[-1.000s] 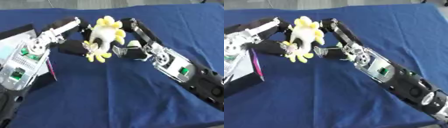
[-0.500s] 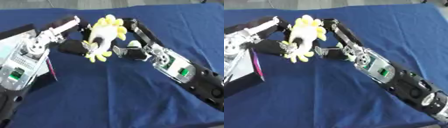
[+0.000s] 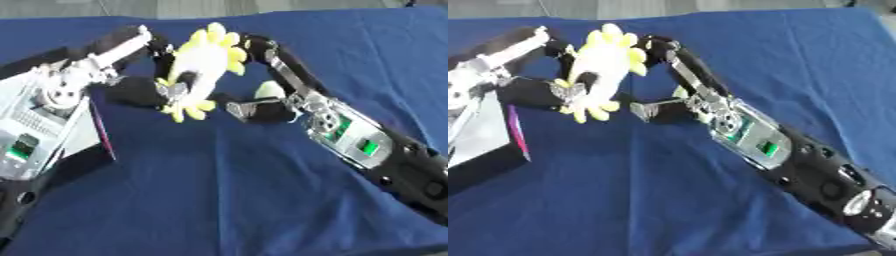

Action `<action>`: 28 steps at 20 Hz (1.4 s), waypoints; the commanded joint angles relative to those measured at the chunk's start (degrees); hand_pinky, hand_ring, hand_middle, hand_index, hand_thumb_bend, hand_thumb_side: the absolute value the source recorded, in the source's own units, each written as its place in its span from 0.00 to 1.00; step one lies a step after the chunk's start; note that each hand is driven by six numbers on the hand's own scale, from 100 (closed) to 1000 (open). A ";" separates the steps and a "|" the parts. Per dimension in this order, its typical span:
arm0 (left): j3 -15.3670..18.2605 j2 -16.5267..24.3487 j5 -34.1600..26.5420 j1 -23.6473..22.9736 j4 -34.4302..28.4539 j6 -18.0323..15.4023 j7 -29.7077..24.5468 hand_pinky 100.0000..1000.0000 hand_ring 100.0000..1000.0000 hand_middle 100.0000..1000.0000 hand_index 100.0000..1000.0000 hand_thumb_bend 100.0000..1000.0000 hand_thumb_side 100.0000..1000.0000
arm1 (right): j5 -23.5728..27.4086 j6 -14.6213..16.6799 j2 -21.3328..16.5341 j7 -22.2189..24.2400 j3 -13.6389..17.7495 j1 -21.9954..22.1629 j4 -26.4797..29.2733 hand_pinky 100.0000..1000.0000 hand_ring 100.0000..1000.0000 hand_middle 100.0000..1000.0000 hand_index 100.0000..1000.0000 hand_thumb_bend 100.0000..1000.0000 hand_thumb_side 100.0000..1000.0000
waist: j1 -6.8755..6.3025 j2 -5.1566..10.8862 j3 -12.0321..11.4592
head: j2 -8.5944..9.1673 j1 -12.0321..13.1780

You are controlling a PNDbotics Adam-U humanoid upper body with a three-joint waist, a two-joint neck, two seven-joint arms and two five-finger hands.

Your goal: Pick up the objects with one hand, pass them to the other hand, and then place them into the box on the other side of the table.

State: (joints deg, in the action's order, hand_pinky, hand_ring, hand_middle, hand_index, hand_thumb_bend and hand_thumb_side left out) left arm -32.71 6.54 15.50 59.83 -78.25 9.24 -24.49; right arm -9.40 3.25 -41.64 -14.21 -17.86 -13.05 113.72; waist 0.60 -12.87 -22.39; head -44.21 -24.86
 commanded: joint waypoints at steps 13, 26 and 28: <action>1.16 3.97 0.85 -0.14 -2.46 -1.98 1.72 1.00 0.43 0.19 0.24 0.00 0.17 | -1.35 -0.82 -0.93 0.31 0.58 0.14 0.88 0.68 0.68 0.76 0.83 0.21 0.12 | -0.40 0.57 -0.19 | 0.27 1.01; 4.75 12.08 0.31 0.08 -1.25 -3.21 7.34 1.00 0.43 0.19 0.24 0.00 0.18 | -2.77 -0.19 -1.22 1.79 0.20 0.57 0.88 0.69 0.69 0.76 0.83 0.22 0.13 | -0.60 0.62 -0.37 | 0.13 1.57; 6.09 14.32 0.07 0.07 -0.05 -3.07 8.72 1.00 0.43 0.19 0.24 0.00 0.18 | -2.91 0.10 -1.27 1.78 0.24 0.67 0.88 0.69 0.69 0.76 0.83 0.23 0.12 | -0.59 0.62 -0.44 | 0.11 2.69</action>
State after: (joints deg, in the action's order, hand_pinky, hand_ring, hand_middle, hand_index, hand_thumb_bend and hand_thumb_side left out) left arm -28.22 18.28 15.99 58.68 -78.34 6.15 -16.75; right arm -11.91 3.08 -41.64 -12.53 -18.11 -12.05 113.72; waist 0.60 -12.87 -22.74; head -44.21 -22.70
